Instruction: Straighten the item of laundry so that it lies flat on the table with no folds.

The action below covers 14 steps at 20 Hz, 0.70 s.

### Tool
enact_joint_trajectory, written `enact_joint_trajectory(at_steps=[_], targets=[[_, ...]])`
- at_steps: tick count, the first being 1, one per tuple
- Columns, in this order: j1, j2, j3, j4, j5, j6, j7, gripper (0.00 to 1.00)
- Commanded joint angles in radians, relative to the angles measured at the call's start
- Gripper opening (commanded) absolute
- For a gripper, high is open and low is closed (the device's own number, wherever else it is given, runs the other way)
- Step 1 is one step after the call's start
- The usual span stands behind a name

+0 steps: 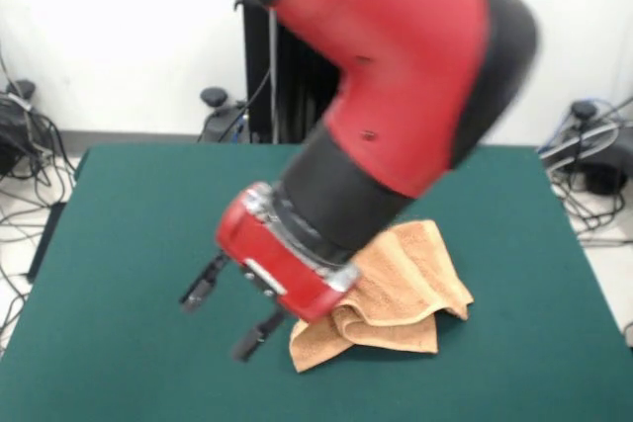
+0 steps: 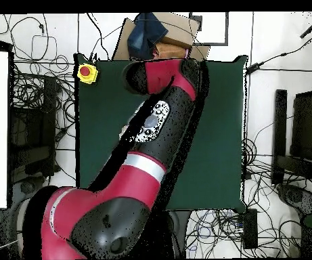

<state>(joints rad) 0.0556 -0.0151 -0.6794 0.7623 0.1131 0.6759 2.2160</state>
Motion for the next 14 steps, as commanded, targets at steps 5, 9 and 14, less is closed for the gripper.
enact_joint_trajectory(at_steps=[5,9,14], targets=[[-0.056,-0.042,0.283,0.257,0.264,-0.080,0.355,1.00],[-0.066,-0.080,0.320,0.319,0.283,-0.105,0.285,1.00],[-0.029,-0.085,0.294,0.341,0.286,-0.064,0.279,1.00]])
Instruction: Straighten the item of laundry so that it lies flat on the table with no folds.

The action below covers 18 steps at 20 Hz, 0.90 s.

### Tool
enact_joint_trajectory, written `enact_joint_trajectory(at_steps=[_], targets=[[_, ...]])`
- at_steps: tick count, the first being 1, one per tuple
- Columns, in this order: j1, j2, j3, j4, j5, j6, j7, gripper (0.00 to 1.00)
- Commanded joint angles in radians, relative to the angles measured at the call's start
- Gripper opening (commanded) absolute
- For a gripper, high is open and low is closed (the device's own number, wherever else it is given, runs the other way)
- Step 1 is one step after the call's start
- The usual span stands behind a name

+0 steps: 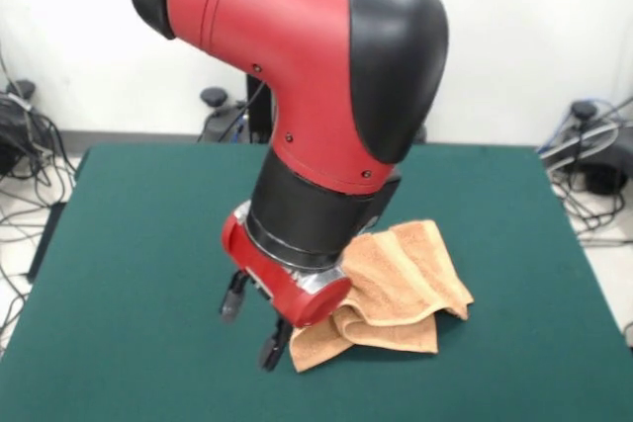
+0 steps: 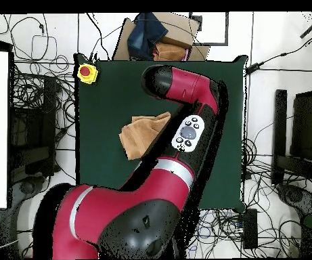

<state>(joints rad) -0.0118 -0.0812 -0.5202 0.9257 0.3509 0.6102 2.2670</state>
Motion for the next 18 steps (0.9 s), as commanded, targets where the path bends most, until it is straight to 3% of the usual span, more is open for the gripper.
enact_joint_trajectory(at_steps=[1,3,7,9,12,15,18], targets=[[0.042,-0.018,0.121,0.163,0.024,0.041,0.186,1.00],[0.061,-0.010,0.085,0.146,-0.011,0.121,0.150,1.00],[0.056,-0.023,0.114,0.184,-0.012,0.125,0.118,1.00],[0.059,0.024,0.090,0.132,-0.013,0.173,0.139,1.00],[0.061,0.118,0.020,0.012,-0.019,0.322,0.197,1.00],[0.048,0.257,-0.070,-0.177,-0.009,0.561,0.305,1.00],[0.010,0.372,-0.155,-0.333,0.007,0.717,0.391,1.00]])
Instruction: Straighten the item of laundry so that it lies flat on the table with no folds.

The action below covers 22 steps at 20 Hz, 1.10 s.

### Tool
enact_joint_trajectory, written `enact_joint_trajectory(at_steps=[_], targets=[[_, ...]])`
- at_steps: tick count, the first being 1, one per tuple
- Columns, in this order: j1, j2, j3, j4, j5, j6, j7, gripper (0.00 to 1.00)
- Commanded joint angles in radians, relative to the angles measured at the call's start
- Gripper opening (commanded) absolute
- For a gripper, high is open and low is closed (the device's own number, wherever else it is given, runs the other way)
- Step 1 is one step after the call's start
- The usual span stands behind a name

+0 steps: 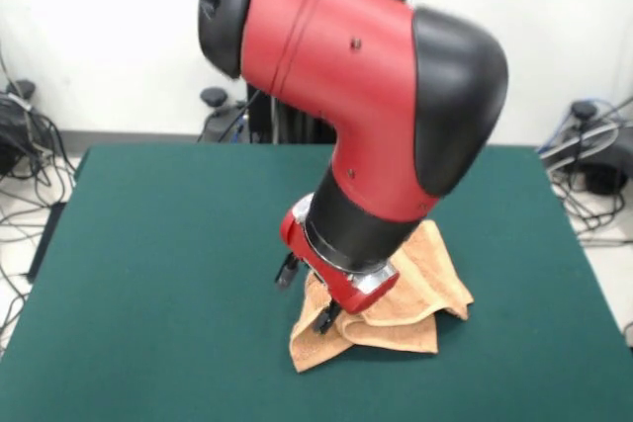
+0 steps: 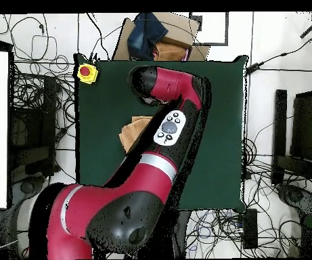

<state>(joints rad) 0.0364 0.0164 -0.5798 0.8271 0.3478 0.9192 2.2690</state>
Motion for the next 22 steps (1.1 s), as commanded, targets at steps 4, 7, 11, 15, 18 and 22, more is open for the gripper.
enact_joint_trajectory(at_steps=[4,7,11,15,18,22], targets=[[-0.093,0.384,-0.221,-0.399,0.012,0.589,0.452,1.00],[-0.133,0.451,-0.277,-0.492,0.021,0.615,0.483,1.00],[-0.143,0.489,-0.280,-0.519,0.064,0.413,0.692,1.00],[-0.129,0.434,-0.206,-0.490,0.083,0.245,0.748,1.00],[-0.121,0.384,-0.201,-0.493,0.106,0.304,0.732,1.00],[-0.121,0.328,-0.193,-0.509,0.150,0.359,0.707,1.00]])
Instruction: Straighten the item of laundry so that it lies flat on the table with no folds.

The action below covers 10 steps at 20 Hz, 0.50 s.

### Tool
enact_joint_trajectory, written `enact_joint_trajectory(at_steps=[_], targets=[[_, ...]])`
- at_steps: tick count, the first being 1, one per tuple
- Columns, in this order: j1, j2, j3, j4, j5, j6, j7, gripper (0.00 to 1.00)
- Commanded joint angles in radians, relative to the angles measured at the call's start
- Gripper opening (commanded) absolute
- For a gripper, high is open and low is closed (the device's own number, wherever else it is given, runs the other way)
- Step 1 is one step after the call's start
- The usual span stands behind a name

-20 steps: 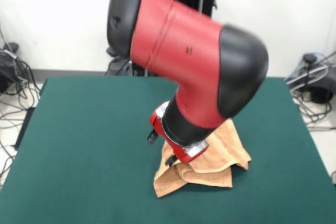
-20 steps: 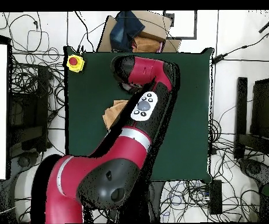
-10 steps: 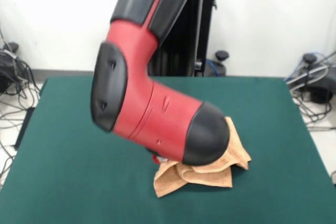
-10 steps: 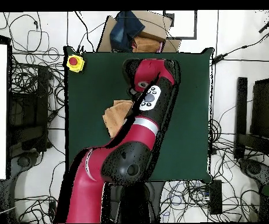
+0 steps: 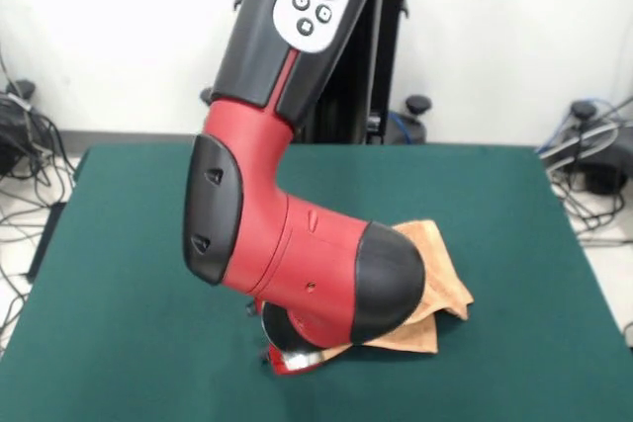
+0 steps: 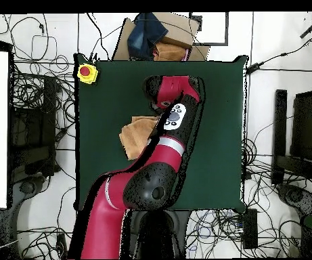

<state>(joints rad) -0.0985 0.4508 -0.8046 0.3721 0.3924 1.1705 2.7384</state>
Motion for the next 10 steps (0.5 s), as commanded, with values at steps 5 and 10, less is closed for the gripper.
enact_joint_trajectory(at_steps=[5,10], targets=[[0.019,-0.145,0.050,-0.049,0.137,0.136,0.201,1.00],[0.009,-0.112,0.041,-0.064,0.136,0.111,0.175,1.00]])
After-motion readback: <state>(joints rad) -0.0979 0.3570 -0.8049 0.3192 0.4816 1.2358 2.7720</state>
